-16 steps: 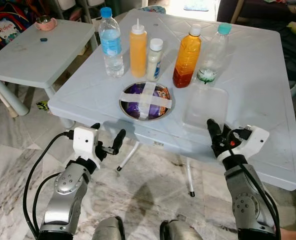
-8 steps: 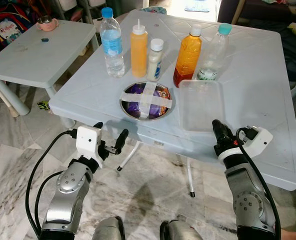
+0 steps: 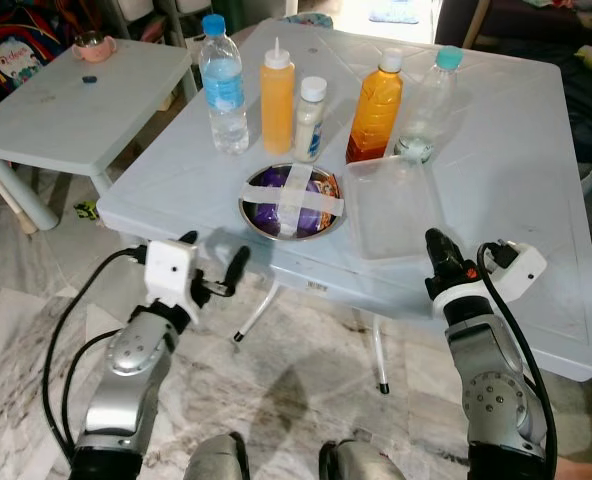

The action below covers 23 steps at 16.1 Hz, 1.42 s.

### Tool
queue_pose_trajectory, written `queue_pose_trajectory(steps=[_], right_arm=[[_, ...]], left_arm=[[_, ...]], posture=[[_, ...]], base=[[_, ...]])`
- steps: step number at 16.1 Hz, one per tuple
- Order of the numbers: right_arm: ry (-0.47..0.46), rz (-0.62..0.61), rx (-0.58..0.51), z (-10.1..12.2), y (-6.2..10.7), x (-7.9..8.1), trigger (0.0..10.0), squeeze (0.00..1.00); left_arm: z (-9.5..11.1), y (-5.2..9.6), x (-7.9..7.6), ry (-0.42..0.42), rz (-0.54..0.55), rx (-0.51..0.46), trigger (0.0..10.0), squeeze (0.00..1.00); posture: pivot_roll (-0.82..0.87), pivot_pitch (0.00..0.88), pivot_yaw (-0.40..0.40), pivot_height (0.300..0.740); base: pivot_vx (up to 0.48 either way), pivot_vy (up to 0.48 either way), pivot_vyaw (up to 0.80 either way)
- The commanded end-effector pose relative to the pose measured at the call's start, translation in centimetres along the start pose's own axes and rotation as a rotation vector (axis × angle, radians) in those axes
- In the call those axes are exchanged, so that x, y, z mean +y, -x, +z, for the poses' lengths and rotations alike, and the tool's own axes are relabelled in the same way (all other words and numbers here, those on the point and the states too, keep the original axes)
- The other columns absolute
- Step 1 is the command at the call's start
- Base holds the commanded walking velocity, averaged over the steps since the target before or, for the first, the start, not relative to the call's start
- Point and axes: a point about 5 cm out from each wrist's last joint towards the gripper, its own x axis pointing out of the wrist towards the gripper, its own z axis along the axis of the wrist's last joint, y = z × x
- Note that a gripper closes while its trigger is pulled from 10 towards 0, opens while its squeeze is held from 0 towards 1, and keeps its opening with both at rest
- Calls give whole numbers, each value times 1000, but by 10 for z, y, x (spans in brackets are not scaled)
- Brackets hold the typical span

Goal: Restocking fridge

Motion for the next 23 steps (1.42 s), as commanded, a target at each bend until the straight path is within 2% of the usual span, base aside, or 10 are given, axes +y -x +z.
queue_pose_trajectory(steps=[1,4,5,6,7,8,12,17,21,23], right_arm=[[6,-41,29,-6,4,-2,0,0],[74,-74,-7,1,5,-2,0,0],[107,-85,-16,3,7,-2,4039,0],[152,-93,-11,4,7,-3,10000,0],[168,-101,-9,4,7,-3,10000,0],[299,-107,-32,9,6,-3,10000,0],[382,-191,-36,11,3,-10,10000,0],[530,-167,-77,14,-2,-6,10000,0],[447,-120,-56,7,0,-2,10000,0],[446,-156,-59,9,0,-8,10000,0]], left_arm=[[-13,8,6,-6,62,73,10000,0],[-20,12,7,29,106,103,10000,0],[-22,12,4,30,102,104,10000,0],[-23,11,2,30,98,105,10000,0],[-22,9,1,29,97,103,10000,0],[-21,6,1,27,89,101,10000,0],[-19,4,5,20,96,96,10000,0],[-22,5,0,33,93,100,10000,0],[-23,2,-2,37,89,98,10000,0],[-23,1,-2,36,88,96,10000,0]], posture=[[-3,112,17,740],[-9,97,10,740],[-15,79,4,740],[-21,73,4,740],[-21,71,5,740],[-21,67,4,740],[-16,60,3,740],[-20,54,-4,740],[-25,49,-6,740],[-24,49,-7,740]], base=[[0,0,0],[0,0,0],[0,0,0],[0,0,0],[0,0,0],[-277,0,0],[-296,0,0],[-294,0,0],[-294,0,0],[-296,0,0]])
